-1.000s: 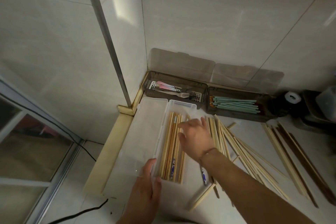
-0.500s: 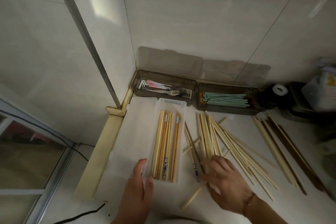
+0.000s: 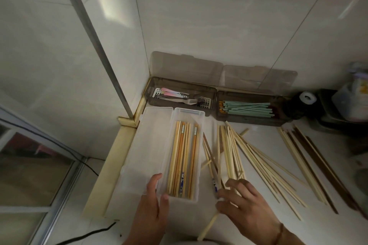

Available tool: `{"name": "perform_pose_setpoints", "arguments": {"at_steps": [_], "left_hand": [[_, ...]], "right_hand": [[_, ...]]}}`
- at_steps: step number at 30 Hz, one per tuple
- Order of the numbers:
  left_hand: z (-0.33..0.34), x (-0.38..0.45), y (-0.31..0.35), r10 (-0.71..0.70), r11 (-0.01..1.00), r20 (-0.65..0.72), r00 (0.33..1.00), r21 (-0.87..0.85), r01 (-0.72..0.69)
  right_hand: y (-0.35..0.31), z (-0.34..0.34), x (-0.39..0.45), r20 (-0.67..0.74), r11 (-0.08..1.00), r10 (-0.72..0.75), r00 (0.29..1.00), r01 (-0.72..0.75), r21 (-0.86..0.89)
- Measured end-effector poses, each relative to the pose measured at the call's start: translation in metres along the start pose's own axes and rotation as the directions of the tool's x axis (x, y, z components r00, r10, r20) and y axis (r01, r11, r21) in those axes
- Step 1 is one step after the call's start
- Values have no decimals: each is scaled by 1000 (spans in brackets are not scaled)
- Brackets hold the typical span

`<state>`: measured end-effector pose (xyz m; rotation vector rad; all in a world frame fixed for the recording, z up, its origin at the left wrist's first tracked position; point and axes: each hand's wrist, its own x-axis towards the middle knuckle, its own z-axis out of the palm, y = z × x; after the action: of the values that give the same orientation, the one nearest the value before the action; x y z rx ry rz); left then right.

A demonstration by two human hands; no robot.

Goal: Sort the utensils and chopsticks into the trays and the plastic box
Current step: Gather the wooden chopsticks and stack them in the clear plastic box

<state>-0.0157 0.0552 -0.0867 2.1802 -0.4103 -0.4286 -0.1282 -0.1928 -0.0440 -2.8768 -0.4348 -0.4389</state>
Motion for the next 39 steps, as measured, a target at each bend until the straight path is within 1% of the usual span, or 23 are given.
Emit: {"name": "perform_pose_setpoints", "arguments": {"at_steps": [2, 4, 5, 7, 9, 11, 13, 15, 18, 20, 21, 23, 25, 28, 31, 33, 35, 39], "left_hand": [[-1, 0, 2, -1, 1000, 8, 1000, 6, 1], [-1, 1, 2, 1, 1000, 6, 1000, 3, -1], [-2, 1, 2, 2, 1000, 8, 1000, -2, -2], [-2, 1, 3, -2, 1000, 19, 1000, -11, 3], [-2, 0, 4, -2, 1000, 27, 1000, -19, 2], [-3, 1, 5, 3, 1000, 31, 1000, -30, -2], [-2, 1, 6, -9, 999, 33, 999, -40, 11], [-3, 2, 7, -14, 999, 35, 999, -46, 16], [-5, 3, 10, -7, 998, 49, 999, -60, 10], [-7, 2, 11, 5, 999, 23, 1000, -44, -4], [-7, 1, 11, 15, 999, 9, 1000, -42, -14], [-7, 1, 12, 23, 998, -5, 1000, -53, -24], [-7, 1, 13, 20, 998, -23, 1000, -64, -22], [-7, 1, 13, 26, 997, -34, 999, -73, -28], [-9, 0, 15, 35, 998, -40, 999, -55, -37], [-9, 1, 16, 33, 998, -44, 998, -57, -36], [-9, 1, 16, 31, 998, -44, 999, -61, -33], [-6, 2, 16, -3, 999, -69, 998, -54, 0]], "right_hand": [[-7, -14, 14, -48, 997, 22, 999, -19, 80], [-13, -30, 31, -125, 968, 99, 987, -66, 242], [-15, -38, 40, -163, 936, 153, 975, -90, 340], [-17, -53, 59, -235, 850, 291, 927, -139, 508], [-12, -62, 81, -289, 764, 434, 854, -178, 620], [-5, -66, 107, -286, 691, 549, 785, -235, 684], [2, -60, 135, -198, 612, 646, 737, -346, 711], [4, -45, 158, -79, 590, 681, 728, -481, 648], [9, -15, 178, 107, 659, 636, 764, -610, 440], [12, 2, 185, 279, 692, 593, 755, -655, 303], [14, 10, 189, 383, 717, 565, 731, -665, 211], [13, 22, 197, 559, 795, 500, 661, -606, 7], [10, 32, 206, 647, 818, 479, 593, -568, -85], [8, 42, 212, 714, 838, 468, 521, -519, -170], [6, 50, 212, 691, 800, 518, 504, -573, -181], [3, 51, 212, 686, 804, 524, 505, -559, -202], [-2, 51, 211, 693, 830, 499, 520, -518, -208], [-12, 51, 200, 708, 888, 405, 579, -433, -154]]}}
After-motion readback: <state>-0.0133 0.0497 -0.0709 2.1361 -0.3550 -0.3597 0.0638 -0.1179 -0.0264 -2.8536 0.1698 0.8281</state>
